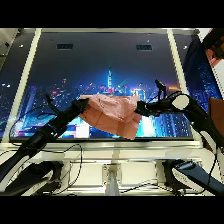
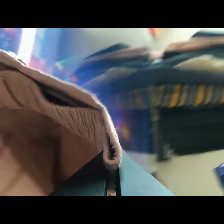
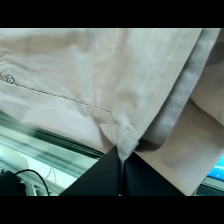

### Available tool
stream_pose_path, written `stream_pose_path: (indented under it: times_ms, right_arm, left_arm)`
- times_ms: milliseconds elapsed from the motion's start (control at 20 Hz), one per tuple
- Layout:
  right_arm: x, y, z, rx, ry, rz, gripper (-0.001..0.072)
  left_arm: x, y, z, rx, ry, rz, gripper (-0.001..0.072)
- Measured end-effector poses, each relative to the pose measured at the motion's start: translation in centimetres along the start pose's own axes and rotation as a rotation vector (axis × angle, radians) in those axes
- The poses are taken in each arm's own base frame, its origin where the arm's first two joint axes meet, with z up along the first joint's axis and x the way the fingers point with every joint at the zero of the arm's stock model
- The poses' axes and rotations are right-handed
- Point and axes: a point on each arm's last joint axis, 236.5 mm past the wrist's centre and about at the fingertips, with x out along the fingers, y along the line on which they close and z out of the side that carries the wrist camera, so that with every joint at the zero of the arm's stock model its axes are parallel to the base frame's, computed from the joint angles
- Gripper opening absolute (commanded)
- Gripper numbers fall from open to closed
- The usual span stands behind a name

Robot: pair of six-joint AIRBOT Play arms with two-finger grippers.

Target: Fold the clothes and pants, and hang the long-sleeved shirts on hangers.

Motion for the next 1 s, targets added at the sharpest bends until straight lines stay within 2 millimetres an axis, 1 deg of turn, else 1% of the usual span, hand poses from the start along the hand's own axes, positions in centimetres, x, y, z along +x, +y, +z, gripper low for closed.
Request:
stream_pose_path:
  times_ms: [150, 300, 400, 550, 650, 750, 900, 1000]
  right_arm:
    - [0.0, 0.7, -0.9, -0.014, 0.039, 0.028, 0.0009]
    - [-0.1, 0.8, -2.5, -0.04, 0.105, 0.036, 0.0008]
    - [-0.1, 1.0, -3.6, -0.06, 0.146, 0.038, 0.0008]
    - [0.3, 2.0, -5.9, -0.117, 0.22, 0.039, 0.0009]
    - [0.8, 2.2, -7.5, -0.182, 0.26, 0.014, 0.0009]
    - [1.2, 1.9, -8.7, -0.232, 0.284, -0.033, 0.0009]
    - [1.7, 0.7, -8.5, -0.237, 0.26, -0.122, 0.0008]
    - [1.9, -0.2, -8.3, -0.208, 0.242, -0.168, 0.0009]
  left_arm:
    - [-1.4, 1.1, 1.1, 0.118, 0.033, 0.076, 0.001]
    - [-2.4, 1.8, 1.8, 0.318, 0.095, 0.148, 0.001]
    - [-2.9, 2.6, 1.9, 0.439, 0.143, 0.199, 0.001]
    - [-3.8, 4.1, 1.5, 0.559, 0.215, 0.265, 0.001]
    - [-4.5, 5.7, 0.9, 0.604, 0.277, 0.325, 0.001]
    - [-5.7, 7.9, 0.4, 0.624, 0.345, 0.417, 0.0011]
    - [-7.4, 10.4, 0.3, 0.614, 0.396, 0.537, 0.0012]
    - [-7.9, 11.2, 0.5, 0.611, 0.401, 0.579, 0.0013]
